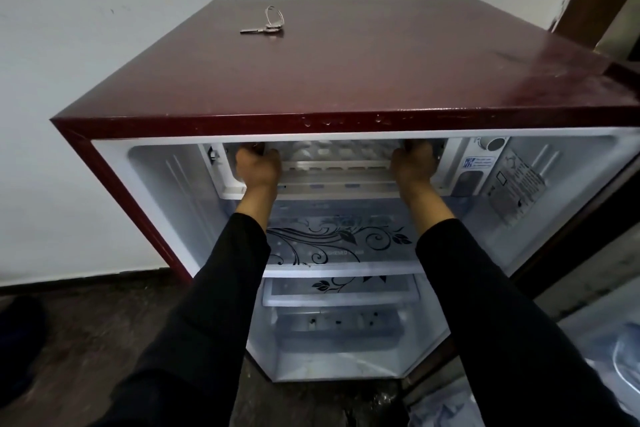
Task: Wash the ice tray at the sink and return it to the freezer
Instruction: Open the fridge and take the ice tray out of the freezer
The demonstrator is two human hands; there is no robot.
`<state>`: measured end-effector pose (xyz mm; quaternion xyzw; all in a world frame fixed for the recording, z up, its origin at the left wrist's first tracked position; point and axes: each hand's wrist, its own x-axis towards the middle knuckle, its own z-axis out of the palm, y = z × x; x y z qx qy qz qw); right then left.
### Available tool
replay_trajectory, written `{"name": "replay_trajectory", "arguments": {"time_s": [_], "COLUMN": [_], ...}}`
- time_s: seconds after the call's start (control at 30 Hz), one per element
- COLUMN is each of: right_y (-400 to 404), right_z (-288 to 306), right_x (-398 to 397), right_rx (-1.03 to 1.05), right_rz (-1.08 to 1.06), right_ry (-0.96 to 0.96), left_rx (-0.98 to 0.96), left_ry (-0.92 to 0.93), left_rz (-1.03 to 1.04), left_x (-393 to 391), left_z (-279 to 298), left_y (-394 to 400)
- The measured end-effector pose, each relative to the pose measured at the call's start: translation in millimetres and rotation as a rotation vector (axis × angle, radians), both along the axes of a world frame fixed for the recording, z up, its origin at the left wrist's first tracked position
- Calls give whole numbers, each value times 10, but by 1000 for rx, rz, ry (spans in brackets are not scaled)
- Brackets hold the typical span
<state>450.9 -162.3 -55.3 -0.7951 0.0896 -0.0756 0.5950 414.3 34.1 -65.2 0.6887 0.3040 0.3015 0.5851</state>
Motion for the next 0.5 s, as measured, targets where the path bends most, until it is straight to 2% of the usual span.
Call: {"name": "replay_trajectory", "arguments": {"time_s": [0.07, 0.23, 0.4, 0.5], "right_y": [-22, -119, -277, -411], "right_z": [40, 6, -117, -170], "right_x": [-81, -427, -1004, -1378], "right_rx": [51, 185, 278, 307], "right_rz": [-44, -112, -172, -213], "right_ry": [11, 16, -18, 10], "left_rx": [-70, -187, -172, -252], "left_ry": [-77, -109, -195, -199], "left_rz": [-17, 30, 46, 64], "left_x": [-56, -292, -842, -1204], "left_z": [14, 57, -36, -109], "left_y": [12, -74, -401, -563]}}
